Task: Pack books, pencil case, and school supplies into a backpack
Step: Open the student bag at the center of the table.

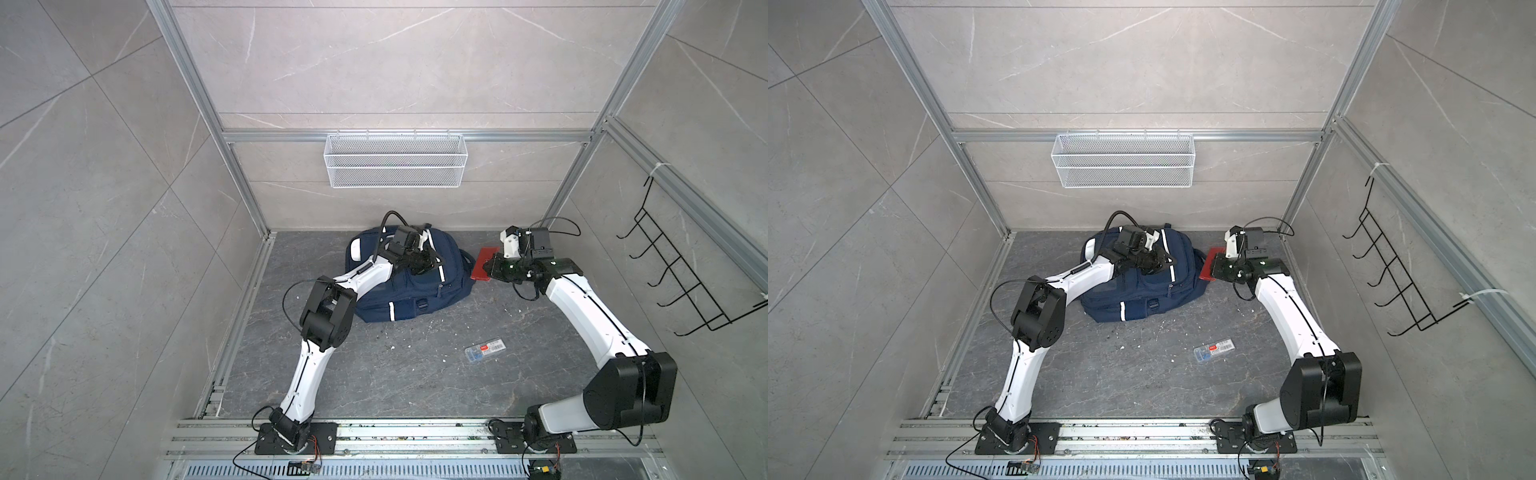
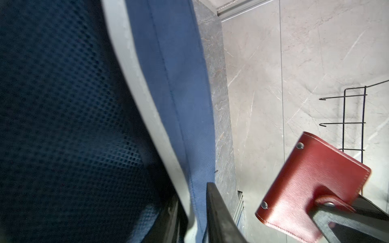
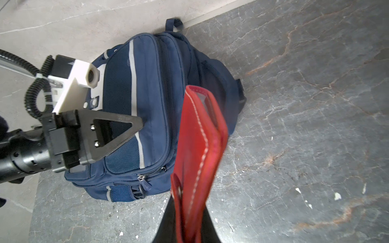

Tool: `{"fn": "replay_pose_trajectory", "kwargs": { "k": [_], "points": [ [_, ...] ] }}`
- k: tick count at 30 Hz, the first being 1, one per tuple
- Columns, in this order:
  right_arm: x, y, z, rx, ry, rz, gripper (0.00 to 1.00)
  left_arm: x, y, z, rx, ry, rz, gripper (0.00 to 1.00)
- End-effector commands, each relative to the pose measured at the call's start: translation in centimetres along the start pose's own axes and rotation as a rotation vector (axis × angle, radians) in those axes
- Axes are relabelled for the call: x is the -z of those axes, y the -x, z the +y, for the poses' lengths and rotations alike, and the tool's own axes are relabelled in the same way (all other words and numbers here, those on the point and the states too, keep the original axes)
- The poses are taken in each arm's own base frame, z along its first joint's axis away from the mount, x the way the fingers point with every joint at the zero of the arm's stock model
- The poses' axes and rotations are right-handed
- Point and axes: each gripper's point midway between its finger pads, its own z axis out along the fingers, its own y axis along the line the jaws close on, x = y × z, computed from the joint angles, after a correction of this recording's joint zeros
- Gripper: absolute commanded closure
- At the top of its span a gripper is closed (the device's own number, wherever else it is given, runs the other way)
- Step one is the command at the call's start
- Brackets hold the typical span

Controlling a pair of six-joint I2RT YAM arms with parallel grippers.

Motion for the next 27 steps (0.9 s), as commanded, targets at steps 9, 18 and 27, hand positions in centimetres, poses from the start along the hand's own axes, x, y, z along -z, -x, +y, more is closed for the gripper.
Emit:
{"fn": "replay_pose_trajectory", "kwargs": {
  "k": [9, 18, 27],
  "points": [
    [0.5, -0.1, -0.3, 0.010, 0.005, -0.010, 1.00, -0.8, 1.1, -2.9, -0.010, -0.121, -0.014, 0.72],
    [0.9, -0.1, -0.9, 0.002, 0.001, -0.015, 1.00, -2.0, 1.3, -1.6, 0.026, -0.107, -0.010, 0.78],
    [1.4, 0.4, 1.1, 0.029, 0.113, -0.038, 1.00, 1.8, 1.8, -5.1, -0.051, -0.195, -0.035, 1.00]
  ]
}}
